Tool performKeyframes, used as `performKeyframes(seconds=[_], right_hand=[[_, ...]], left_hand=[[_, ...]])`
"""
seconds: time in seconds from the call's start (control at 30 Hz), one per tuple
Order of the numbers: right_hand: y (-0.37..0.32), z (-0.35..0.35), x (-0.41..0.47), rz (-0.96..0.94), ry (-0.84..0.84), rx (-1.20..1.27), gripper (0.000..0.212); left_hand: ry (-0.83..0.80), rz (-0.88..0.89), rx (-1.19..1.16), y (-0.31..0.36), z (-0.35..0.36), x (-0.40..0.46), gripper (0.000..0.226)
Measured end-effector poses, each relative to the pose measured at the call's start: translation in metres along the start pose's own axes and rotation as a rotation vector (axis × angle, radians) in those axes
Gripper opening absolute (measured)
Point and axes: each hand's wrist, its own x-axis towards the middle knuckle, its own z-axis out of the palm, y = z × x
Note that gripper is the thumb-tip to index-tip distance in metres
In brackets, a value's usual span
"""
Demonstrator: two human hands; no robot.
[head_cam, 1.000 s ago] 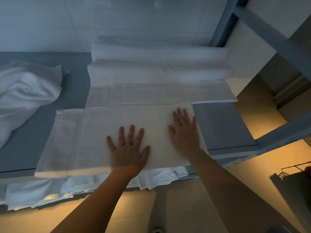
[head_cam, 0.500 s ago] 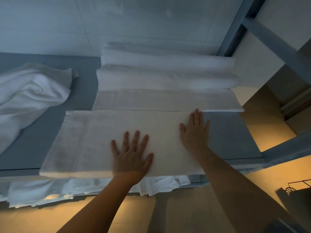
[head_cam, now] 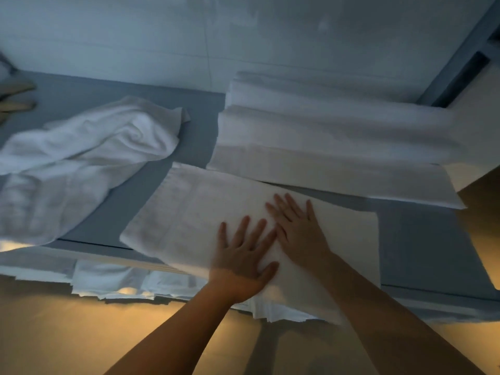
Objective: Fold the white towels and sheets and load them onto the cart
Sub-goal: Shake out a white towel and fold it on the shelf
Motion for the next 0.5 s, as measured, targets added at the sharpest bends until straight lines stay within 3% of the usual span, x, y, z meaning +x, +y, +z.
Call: performKeyframes(seconds=[0.13,0.2,0.27,0.37,0.5], right_hand=[[-0.033,0.005,0.029,-0.158,-0.041,0.012,0.048],[-0.051,0.009,0.038,-0.173,-0.052,-0.003,0.050],[-0.070,0.014,0.045,-0.132,-0.058,-0.018,0.054],[-0.098,0.025,0.056,-0.052,-0.077,-0.045,0.059],[-0.139,0.034,0.072,0.103,-0.068,-0.056,0.062]], left_hand=[[-0.016,0.192,-0.048,-0.057,-0.011,-0.020,0.065],[0.000,0.199,-0.157,-0.083,-0.017,-0.028,0.063],[0.069,0.084,-0.330,-0.110,-0.026,-0.031,0.062],[0.280,-0.139,-0.181,-0.171,-0.044,-0.032,0.062],[0.054,-0.373,0.023,-0.238,-0.046,-0.034,0.072]])
